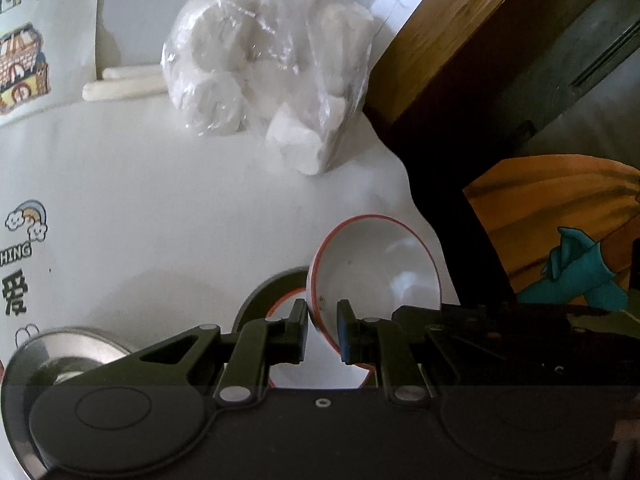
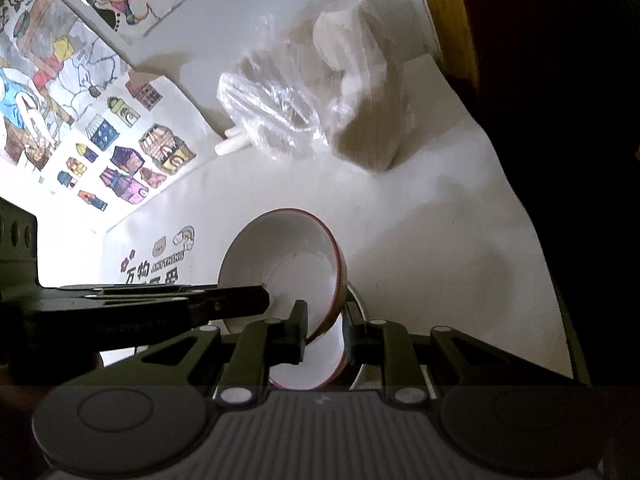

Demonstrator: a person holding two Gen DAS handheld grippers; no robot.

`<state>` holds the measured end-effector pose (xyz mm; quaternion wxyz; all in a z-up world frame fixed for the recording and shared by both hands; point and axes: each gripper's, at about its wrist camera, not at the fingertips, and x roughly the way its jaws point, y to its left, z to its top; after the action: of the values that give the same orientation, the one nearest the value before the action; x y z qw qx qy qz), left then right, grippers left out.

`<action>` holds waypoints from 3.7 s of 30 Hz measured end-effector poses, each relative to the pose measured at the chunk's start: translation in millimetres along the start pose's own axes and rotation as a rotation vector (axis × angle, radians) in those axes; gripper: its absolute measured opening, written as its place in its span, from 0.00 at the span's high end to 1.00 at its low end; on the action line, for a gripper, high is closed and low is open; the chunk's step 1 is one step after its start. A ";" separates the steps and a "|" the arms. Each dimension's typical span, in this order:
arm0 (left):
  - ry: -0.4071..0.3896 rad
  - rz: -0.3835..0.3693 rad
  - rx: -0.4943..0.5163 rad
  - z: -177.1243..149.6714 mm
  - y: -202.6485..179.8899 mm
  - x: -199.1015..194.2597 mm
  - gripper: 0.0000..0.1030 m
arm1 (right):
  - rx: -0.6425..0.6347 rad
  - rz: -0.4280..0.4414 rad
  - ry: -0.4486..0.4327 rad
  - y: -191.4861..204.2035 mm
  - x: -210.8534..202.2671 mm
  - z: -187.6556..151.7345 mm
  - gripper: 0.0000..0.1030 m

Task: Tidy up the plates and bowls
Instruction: 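Lower the second white bowl into the first white bowl with the left tool, then open the left tool to release the white bowl and withdraw, then move the left tool to the steel bowl rim and grip it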

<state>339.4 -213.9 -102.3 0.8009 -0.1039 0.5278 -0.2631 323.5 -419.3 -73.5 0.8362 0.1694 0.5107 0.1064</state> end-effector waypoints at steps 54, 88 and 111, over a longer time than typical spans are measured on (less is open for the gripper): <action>0.159 0.050 0.015 -14.9 9.4 23.7 0.83 | 0.007 -0.045 0.161 10.4 33.1 -15.4 0.79; 0.049 0.052 -0.016 -15.6 11.1 -5.0 0.45 | 0.012 -0.036 0.085 8.9 14.1 -16.9 0.68; 0.008 0.239 -0.046 -17.7 56.2 -33.3 0.01 | 0.007 -0.154 0.002 9.4 -9.5 -18.6 0.00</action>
<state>330.9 -147.1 -108.4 0.8220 -0.0576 0.5453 -0.1539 302.6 -410.7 -69.9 0.8407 0.1324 0.5236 0.0400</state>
